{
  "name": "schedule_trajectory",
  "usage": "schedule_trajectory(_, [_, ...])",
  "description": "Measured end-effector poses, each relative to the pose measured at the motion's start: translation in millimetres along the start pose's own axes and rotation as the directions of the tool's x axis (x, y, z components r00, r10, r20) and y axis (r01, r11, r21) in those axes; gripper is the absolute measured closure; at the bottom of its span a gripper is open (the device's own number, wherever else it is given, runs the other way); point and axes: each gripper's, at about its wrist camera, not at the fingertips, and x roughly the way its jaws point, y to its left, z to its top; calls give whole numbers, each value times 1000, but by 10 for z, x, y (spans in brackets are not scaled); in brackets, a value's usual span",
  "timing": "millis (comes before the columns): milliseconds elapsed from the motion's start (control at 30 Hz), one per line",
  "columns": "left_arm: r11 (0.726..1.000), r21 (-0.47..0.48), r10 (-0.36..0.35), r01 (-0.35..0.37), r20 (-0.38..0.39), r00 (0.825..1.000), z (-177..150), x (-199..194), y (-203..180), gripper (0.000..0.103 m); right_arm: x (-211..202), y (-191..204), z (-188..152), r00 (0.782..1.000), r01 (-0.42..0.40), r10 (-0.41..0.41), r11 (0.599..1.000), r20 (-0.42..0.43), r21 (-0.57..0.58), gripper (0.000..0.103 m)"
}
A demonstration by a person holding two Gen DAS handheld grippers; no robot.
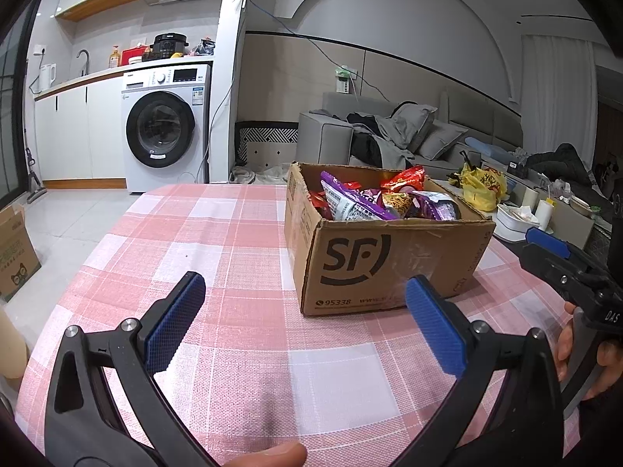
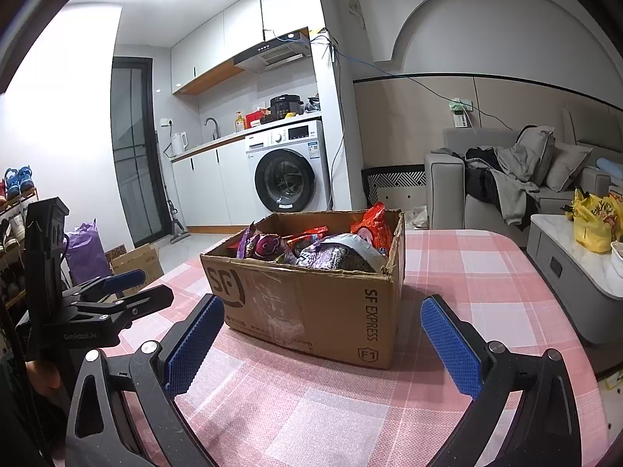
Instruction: Organize snacks
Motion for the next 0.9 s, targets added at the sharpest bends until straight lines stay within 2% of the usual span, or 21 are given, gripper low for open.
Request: schedule_trajectory(900, [1000,7,-11,11,3,1000,14,-6,-2,0,4,5,-1,1000,1,-1,1000,-3,-3,0])
